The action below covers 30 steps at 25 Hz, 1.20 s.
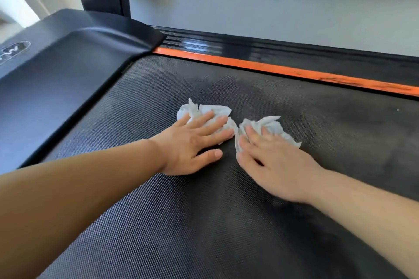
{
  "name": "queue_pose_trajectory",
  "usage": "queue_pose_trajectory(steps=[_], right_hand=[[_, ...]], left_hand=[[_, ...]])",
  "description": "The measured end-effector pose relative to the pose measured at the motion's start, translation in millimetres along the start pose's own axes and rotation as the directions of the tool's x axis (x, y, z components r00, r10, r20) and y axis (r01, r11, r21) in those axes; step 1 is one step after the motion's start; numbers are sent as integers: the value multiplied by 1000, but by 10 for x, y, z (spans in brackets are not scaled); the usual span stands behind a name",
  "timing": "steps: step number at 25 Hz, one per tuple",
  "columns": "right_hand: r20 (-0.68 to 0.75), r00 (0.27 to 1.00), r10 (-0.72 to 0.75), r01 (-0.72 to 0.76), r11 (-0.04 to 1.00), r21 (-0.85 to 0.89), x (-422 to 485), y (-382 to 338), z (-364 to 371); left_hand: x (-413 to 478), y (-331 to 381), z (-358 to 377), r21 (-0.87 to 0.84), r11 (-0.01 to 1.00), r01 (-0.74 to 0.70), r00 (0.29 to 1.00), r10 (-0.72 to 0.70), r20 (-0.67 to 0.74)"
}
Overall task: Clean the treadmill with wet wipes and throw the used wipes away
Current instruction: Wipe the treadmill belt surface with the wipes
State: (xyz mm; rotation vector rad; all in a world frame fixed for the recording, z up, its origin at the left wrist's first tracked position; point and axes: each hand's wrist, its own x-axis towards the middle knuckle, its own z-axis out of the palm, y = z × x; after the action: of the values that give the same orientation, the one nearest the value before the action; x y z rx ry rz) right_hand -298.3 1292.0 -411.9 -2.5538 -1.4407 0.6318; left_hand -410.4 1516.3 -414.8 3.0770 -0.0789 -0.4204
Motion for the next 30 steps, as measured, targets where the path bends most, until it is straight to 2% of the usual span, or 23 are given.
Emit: queue_pose_trajectory(steps=[2,7,9,11,12,13,14,15,16,17,18,19,20,21,23,24,25,27,28,29,30], right_hand=[[-3,1000,-4,4,999,-43,157,60,-7],[-30,993,110,-112,992,-51,1186,170,-262],[-40,980,193,-194,980,-43,1454,112,-286],[-110,967,229,-235,971,-41,1571,4,-288],[-144,973,179,-189,981,-54,1593,-62,-274],[-146,986,80,-90,994,-66,1609,-119,-252],[-101,994,-40,33,997,-71,1611,-150,-236],[-40,989,-139,136,988,-74,1603,-162,-240],[11,982,-190,190,978,-83,1619,-117,-268],[31,983,-183,185,978,-100,1623,-36,-319],[15,992,-128,129,986,-103,1598,75,-382],[-20,999,-48,46,994,-97,1568,227,-428],[-42,998,38,-41,996,-79,1489,394,-465],[-40,993,113,-115,992,-56,1381,564,-486],[-59,979,195,-196,980,-22,1203,809,-510],[-86,973,213,-215,976,-17,1152,848,-500],[-113,965,235,-239,971,-16,1101,829,-491],[-133,969,209,-213,977,-14,1030,731,-422],[-123,983,135,-138,990,-20,977,733,-381],[-91,995,51,-54,998,-30,894,761,-362],[-53,999,-4,3,1000,-16,779,849,-395]], left_hand=[[143,-161,-94,-18,998,60,998,-60,-11],[581,-757,-204,-85,956,282,959,-282,16],[718,-1075,-152,-91,926,368,929,-371,-18],[726,-1383,-116,-118,831,544,830,-554,-70],[703,-1504,-113,-135,752,645,750,-657,-77],[690,-1592,-108,-138,675,725,673,-736,-68],[710,-1591,-128,-119,628,769,626,-778,-57],[785,-1525,-142,-109,635,765,632,-772,-67],[872,-1420,-169,-105,710,697,702,-705,-105],[945,-1279,-176,-93,820,565,808,-573,-138],[994,-1147,-160,-83,910,407,897,-415,-151],[989,-1093,-154,-97,953,287,945,-298,-135],[963,-1102,-165,-110,965,240,961,-252,-113],[934,-1152,-166,-112,950,290,947,-302,-108],[883,-1162,-189,-121,819,561,815,-572,-91],[907,-1052,-222,-138,767,627,768,-638,-56],[994,-879,-241,-133,800,585,800,-596,-63],[1134,-449,-249,-95,966,241,959,-252,-130],[1139,-279,-232,-88,995,51,990,-62,-130],[1112,-215,-217,-80,995,-63,993,54,-109],[1115,-247,-200,-75,992,-98,992,91,-92]])
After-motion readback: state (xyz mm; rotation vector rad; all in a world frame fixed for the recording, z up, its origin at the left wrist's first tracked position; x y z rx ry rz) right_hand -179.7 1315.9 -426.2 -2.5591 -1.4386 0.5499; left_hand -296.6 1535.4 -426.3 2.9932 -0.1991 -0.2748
